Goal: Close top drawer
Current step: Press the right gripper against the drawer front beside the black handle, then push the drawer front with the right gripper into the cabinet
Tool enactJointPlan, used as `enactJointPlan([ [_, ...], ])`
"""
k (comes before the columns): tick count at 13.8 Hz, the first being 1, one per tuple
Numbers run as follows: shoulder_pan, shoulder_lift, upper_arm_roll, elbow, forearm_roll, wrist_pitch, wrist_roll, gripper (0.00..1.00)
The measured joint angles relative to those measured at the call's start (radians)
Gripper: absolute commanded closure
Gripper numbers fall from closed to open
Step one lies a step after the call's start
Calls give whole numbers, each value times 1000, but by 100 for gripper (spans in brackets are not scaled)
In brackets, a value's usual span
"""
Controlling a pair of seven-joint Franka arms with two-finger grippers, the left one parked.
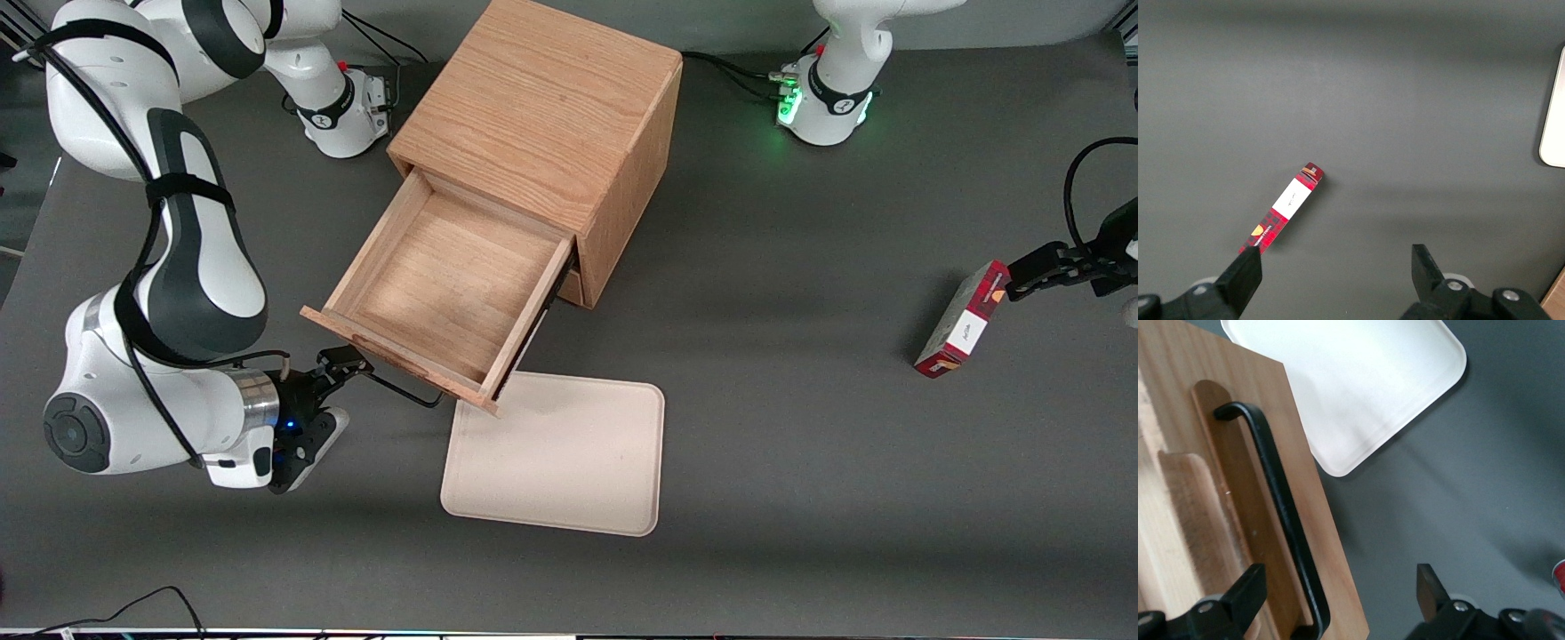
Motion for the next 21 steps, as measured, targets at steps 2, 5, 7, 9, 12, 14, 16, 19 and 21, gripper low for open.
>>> enactJointPlan([
  [2,2,4,1,-15,0,12,1,0],
  [5,4,5,2,-29,0,21,3,0],
  [7,4,5,5,-46,2,31,6,0],
  [9,4,4,18,-71,2,52,12,0],
  [12,4,-3,28,-116,2,94,30,0],
  [14,2,-15,28,-140,2,106,33,0],
  [16,1,-27,28,-157,3,111,35,0],
  [19,-1,-60,28,-210,7,127,40,0],
  [21,-3,-94,28,-271,38,157,40,0],
])
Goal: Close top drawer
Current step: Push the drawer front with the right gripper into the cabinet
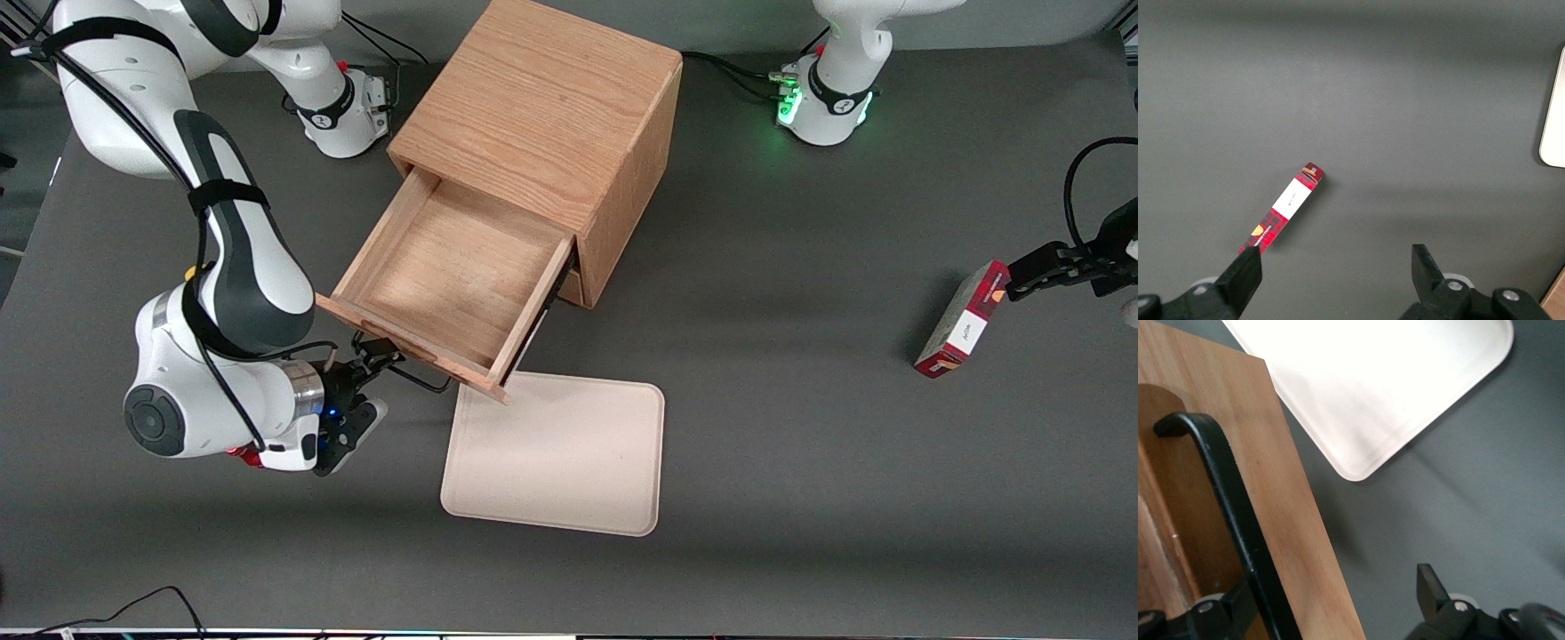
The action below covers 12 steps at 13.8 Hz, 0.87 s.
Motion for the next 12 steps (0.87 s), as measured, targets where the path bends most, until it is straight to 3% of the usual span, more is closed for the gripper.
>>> enactJointPlan([
  [12,0,-237,7,-373,140,153,26,0],
])
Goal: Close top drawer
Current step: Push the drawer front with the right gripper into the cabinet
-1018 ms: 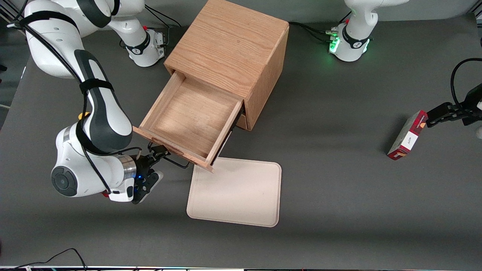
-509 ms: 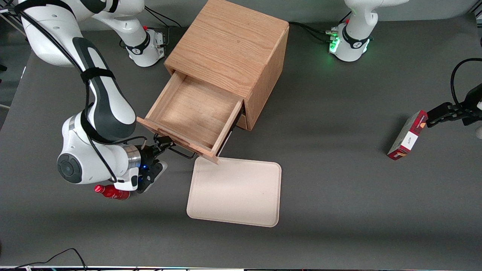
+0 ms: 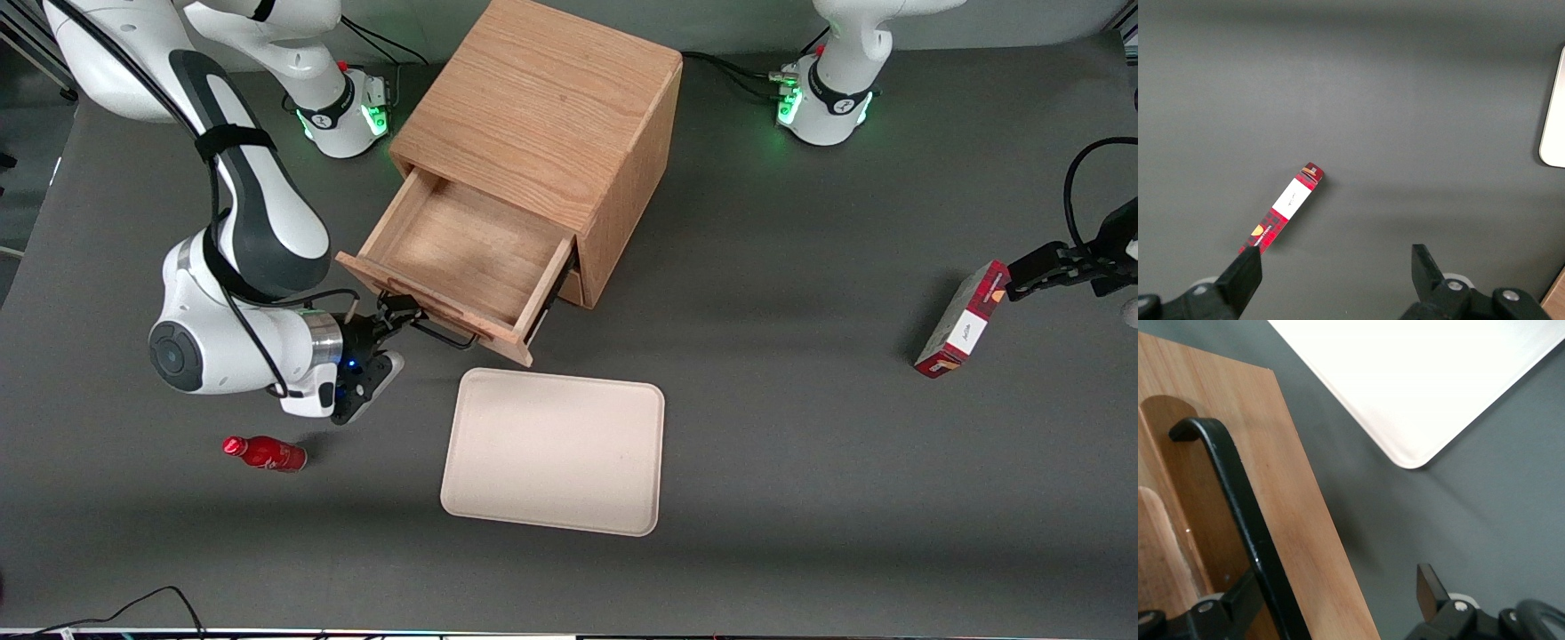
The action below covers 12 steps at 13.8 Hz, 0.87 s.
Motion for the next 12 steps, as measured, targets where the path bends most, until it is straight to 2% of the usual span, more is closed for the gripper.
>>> enactJointPlan([
  [12,0,-178,76,-262,101,118,39,0],
])
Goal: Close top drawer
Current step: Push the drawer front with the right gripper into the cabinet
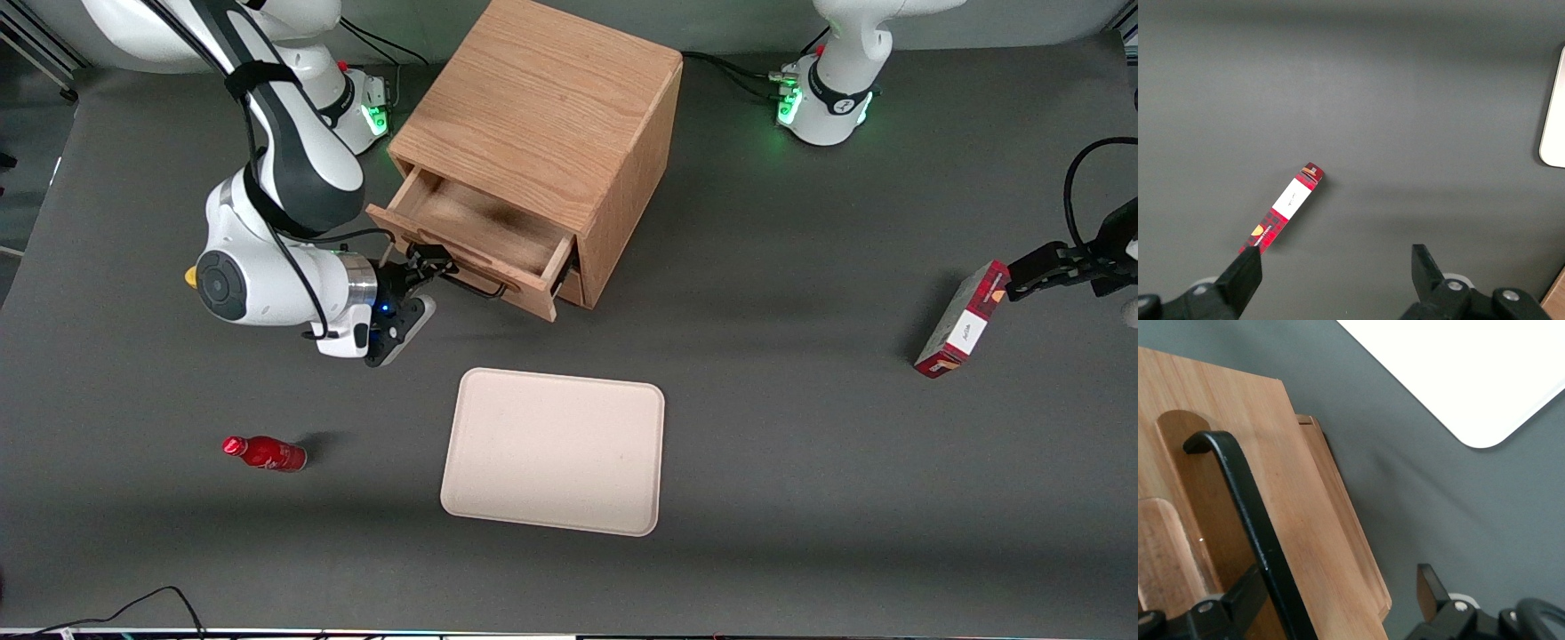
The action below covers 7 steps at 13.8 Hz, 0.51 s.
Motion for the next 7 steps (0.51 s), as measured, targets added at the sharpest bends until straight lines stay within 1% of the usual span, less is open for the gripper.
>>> enactJointPlan([
  [7,-3,-88,60,-133,50,77,41,0],
])
